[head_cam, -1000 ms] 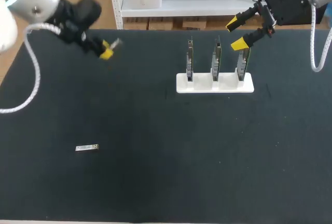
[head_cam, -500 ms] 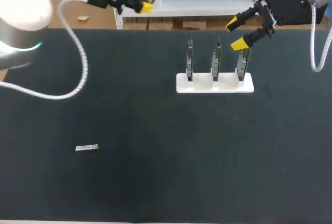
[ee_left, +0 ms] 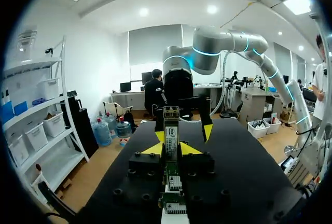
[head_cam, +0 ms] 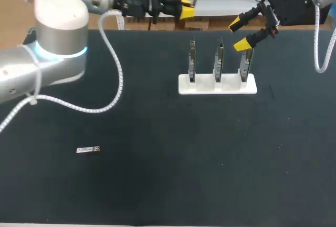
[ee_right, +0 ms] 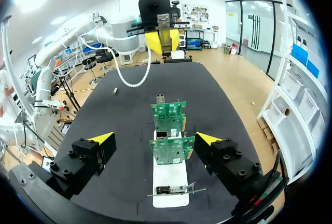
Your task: Pick up the optical module with the left hand, and insert it into the network port with the right hand.
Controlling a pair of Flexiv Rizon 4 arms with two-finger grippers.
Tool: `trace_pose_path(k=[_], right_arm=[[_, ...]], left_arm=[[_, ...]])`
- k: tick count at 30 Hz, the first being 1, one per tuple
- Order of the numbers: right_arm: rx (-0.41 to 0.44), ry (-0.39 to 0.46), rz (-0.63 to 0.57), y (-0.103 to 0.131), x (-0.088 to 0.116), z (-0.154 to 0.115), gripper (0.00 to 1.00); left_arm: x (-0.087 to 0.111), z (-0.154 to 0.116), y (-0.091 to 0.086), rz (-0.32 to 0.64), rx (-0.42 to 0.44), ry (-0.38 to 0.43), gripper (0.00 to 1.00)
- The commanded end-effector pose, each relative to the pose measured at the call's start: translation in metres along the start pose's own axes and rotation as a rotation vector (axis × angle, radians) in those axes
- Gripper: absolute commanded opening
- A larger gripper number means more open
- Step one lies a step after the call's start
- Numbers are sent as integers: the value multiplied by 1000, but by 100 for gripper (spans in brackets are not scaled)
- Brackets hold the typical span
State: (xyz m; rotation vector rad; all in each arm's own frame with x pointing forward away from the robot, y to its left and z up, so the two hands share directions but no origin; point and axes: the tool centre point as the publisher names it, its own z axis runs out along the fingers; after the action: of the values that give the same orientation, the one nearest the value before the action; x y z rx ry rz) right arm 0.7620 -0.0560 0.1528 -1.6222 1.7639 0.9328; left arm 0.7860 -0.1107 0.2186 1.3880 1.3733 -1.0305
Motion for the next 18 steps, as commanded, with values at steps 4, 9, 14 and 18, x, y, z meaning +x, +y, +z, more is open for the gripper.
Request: trace_pose_path(k=[4, 9, 14, 18], right_arm=[[4, 0, 0, 2, 0, 0, 100], [4, 0, 0, 2, 0, 0, 100], [4, 0, 0, 2, 0, 0, 100], [4, 0, 0, 2, 0, 0, 100]], left_arm=[[0, 36, -2, -10, 23, -56, 0], [2, 45, -6, -38, 25, -94, 0], [7, 53, -9, -43, 28, -99, 0], [11, 58, -9, -40, 34, -113, 0]])
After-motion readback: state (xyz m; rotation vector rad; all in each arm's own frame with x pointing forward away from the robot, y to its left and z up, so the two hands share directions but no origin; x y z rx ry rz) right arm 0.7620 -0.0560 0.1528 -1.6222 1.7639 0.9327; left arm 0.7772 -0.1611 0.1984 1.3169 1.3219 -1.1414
